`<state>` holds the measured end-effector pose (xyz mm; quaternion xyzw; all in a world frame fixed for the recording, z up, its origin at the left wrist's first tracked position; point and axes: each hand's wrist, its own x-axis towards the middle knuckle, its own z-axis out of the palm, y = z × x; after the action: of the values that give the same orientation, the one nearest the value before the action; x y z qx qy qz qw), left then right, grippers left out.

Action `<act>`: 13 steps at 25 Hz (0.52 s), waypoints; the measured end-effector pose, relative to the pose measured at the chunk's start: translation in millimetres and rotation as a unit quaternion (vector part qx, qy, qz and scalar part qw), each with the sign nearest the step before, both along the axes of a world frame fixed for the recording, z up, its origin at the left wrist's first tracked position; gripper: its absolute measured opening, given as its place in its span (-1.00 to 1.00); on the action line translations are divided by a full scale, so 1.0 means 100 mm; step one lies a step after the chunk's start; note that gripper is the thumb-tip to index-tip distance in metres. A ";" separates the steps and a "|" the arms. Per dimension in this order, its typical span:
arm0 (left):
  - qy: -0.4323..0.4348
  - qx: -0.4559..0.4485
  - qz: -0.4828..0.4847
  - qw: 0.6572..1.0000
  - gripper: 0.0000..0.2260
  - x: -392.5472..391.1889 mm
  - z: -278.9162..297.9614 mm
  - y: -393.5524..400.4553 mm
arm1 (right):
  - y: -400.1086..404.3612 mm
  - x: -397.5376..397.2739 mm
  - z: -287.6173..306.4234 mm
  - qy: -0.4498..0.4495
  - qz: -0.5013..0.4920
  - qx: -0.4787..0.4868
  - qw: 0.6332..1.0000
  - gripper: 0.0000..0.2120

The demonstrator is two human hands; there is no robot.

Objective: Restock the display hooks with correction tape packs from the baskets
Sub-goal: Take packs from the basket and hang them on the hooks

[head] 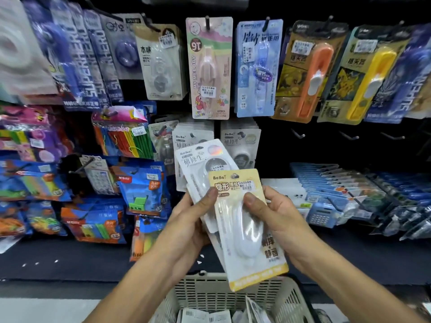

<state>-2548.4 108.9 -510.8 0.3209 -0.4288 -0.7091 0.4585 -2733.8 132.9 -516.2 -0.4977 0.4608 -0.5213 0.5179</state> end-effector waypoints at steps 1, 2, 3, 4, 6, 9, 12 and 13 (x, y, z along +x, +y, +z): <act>0.005 -0.005 0.011 1.000 -0.50 -0.02 -0.01 -0.01 | -0.01 0.00 0.03 0.013 -0.027 0.000 1.000 -0.44; 0.011 -0.009 0.025 1.000 -0.52 -0.03 -0.01 -0.03 | -0.03 0.00 0.06 0.018 -0.039 -0.003 0.999 -0.43; 0.022 -0.013 0.041 0.999 -0.53 -0.05 0.00 -0.06 | -0.04 -0.01 0.11 0.026 -0.041 -0.010 0.999 -0.45; 0.032 -0.021 0.061 0.997 -0.54 -0.06 0.01 -0.09 | -0.06 -0.04 0.15 0.035 -0.044 -0.020 0.998 -0.49; 0.030 -0.040 0.118 0.992 -0.56 -0.10 0.03 -0.14 | -0.15 -0.18 0.24 0.037 -0.101 -0.040 0.993 -0.66; -0.019 -0.058 0.188 0.980 -0.62 -0.16 0.02 -0.26 | -0.35 -0.60 0.39 0.016 -0.226 -0.027 0.974 -0.80; -0.047 -0.102 0.165 0.980 -0.76 -0.22 0.02 -0.31 | -0.51 -0.98 0.43 0.051 -0.280 -0.021 0.958 -0.81; -0.064 -0.119 0.147 0.980 -0.75 -0.24 0.02 -0.30 | -0.54 -1.06 0.41 0.074 -0.294 -0.023 0.953 -0.75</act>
<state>-2572.4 78.6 -509.1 0.3682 -0.4870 -0.5558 0.5642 -2839.5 79.0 -474.8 -0.3890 0.6115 -0.6229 0.2947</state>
